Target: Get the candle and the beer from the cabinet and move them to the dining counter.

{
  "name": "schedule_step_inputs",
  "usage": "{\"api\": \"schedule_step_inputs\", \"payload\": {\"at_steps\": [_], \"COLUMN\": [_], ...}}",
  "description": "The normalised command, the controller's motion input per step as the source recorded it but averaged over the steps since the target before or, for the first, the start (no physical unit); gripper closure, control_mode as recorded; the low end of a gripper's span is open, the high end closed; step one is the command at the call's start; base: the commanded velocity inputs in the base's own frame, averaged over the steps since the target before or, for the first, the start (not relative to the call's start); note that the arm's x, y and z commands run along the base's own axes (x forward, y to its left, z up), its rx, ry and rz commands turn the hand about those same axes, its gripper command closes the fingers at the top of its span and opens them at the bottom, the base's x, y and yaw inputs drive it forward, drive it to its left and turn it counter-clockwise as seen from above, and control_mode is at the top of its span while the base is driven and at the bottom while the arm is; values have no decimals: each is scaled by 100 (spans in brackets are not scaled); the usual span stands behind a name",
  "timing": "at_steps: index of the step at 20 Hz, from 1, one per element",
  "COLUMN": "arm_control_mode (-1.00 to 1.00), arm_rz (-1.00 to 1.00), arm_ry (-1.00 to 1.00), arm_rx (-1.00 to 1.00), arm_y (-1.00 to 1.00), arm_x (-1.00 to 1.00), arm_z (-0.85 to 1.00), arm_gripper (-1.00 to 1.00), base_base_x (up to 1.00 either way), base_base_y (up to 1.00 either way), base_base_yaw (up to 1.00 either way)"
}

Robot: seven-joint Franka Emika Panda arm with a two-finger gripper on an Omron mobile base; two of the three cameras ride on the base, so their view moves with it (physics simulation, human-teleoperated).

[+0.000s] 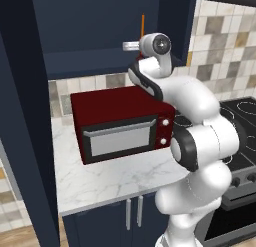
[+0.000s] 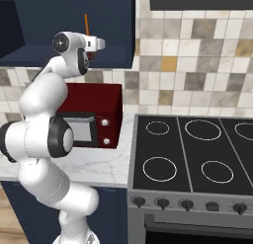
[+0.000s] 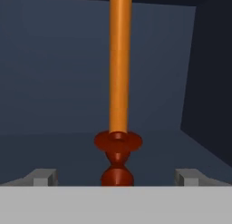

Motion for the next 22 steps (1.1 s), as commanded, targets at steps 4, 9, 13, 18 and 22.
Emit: {"api": "schedule_step_inputs", "payload": {"at_steps": [4, 9, 13, 18, 22], "arm_control_mode": [-100, -100, -100, -100, -100], "arm_rz": [0, 0, 0, 0, 0], "arm_ry": [1, 1, 0, 0, 1], "arm_rx": [0, 0, 0, 0, 0], "arm_y": [1, 4, 5, 1, 0], "arm_x": [24, 17, 15, 6, 0], "arm_z": [-7, -13, -18, -7, 0], "arm_gripper": [-100, -100, 100, 100, 100], "base_base_x": [0, 0, 0, 0, 0], "base_base_y": [0, 0, 0, 0, 0], "base_base_yaw": [0, 0, 0, 0, 0]}}
